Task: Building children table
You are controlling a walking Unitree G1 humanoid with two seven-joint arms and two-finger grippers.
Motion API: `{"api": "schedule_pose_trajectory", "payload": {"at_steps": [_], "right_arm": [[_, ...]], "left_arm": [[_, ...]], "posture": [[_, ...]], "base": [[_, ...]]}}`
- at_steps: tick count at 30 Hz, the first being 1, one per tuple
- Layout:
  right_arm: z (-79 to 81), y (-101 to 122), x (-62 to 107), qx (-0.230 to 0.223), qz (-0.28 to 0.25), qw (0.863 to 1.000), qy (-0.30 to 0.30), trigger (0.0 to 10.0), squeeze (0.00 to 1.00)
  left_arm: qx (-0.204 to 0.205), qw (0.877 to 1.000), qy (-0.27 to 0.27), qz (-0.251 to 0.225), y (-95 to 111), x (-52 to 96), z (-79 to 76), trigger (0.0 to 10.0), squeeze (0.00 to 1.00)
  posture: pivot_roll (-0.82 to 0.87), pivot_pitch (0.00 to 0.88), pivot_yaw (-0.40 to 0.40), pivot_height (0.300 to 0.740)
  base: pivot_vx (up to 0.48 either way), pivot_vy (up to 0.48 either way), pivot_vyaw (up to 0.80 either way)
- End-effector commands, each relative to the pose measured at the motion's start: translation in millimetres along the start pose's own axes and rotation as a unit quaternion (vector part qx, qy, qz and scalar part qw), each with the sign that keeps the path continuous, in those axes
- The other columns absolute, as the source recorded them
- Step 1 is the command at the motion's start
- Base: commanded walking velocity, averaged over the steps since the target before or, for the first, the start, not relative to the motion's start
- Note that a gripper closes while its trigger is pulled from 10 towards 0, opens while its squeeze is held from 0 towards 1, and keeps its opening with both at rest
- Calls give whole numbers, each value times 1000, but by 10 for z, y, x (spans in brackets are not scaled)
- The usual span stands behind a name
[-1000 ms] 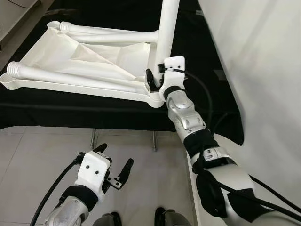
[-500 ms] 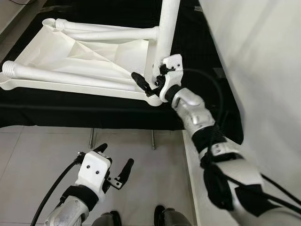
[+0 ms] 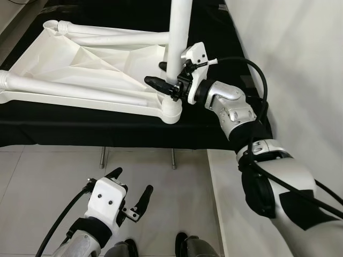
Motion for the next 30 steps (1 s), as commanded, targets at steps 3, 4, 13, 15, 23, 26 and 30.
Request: {"api": "schedule_pose_trajectory", "payload": {"at_steps": [3, 4, 13, 15, 23, 26, 30], "right_arm": [[105, -26, -12, 17, 28, 998, 53, 0, 0], [90, -13, 6, 21, 31, 998, 55, 0, 0], [-247, -132, 119, 31, 56, 995, -76, 0, 0], [-489, -728, 377, -30, 62, 918, -391, 0, 0], [-42, -1083, 107, -89, 56, 902, -419, 0, 0], [-92, -1012, 61, -75, 52, 904, -417, 0, 0], [-186, -800, -18, -54, 31, 906, -418, 10000, 0]], "left_arm": [[6, 1000, -3, 13, -29, 44, -29, 10000, 0], [6, 1000, -3, 14, -29, 47, -30, 10000, 0], [7, 1000, -4, 16, -40, 42, -24, 10000, 0], [6, 1000, -1, 15, -43, 36, 4, 10000, 0], [-4, 1000, 5, 13, -78, -53, 51, 10000, 0], [-4, 1000, 8, 13, -100, -73, 64, 10000, 0], [-6, 1000, 16, 14, -146, -125, 88, 10000, 0]], "posture": [[-32, 281, -58, 740], [-32, 281, -58, 740], [-55, 279, -71, 740], [-77, 265, -83, 740], [-62, 214, -76, 740], [-68, 202, -79, 740], [-71, 178, -85, 740]], "base": [[0, 0, 0], [0, 0, 0], [0, 0, 0], [0, 0, 0], [0, 0, 0], [0, 0, 0], [0, 0, 0]]}}
Point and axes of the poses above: a point about 5 cm out from each wrist's last joint towards the gripper, its own x axis pointing back from the gripper into the wrist, its own y axis along the axis of the wrist's last joint, z = x × y, the point moved 6 cm from there along -x, pointing out of the wrist towards the gripper, and after that the axes turned 6 degrees about -x, right-handed, at the moved point
